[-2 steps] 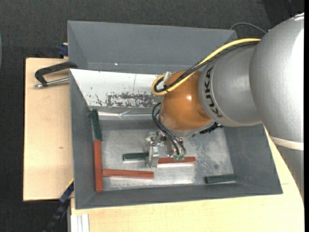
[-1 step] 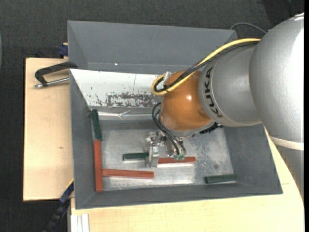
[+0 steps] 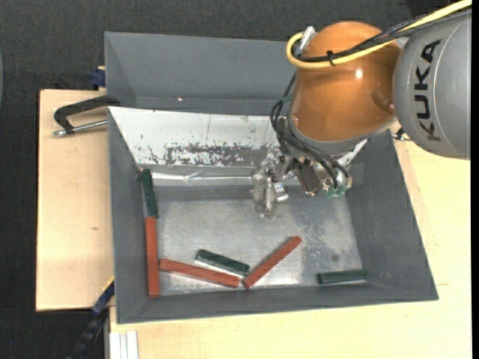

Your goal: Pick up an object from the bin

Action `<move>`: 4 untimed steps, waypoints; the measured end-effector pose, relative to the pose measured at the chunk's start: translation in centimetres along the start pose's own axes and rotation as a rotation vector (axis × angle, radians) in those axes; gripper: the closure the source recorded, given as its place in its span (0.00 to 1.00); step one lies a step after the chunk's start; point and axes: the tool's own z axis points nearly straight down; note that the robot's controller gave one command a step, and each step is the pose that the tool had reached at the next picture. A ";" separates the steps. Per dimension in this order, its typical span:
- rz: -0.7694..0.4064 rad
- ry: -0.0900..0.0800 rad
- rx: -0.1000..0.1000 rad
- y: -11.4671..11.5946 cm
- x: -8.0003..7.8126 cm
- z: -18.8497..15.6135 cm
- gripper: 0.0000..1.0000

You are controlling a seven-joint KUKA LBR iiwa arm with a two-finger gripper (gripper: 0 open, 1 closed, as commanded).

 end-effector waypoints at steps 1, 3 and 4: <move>-0.018 -0.006 0.002 -0.2 -0.1 -1.7 1.00; -0.192 -0.001 -0.002 2.8 -1.3 9.3 1.00; 0.190 -0.007 -0.001 4.6 -2.4 5.0 0.00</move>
Offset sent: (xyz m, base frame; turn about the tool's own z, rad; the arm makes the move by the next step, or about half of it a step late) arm 0.0092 0.0706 -0.0656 -0.0776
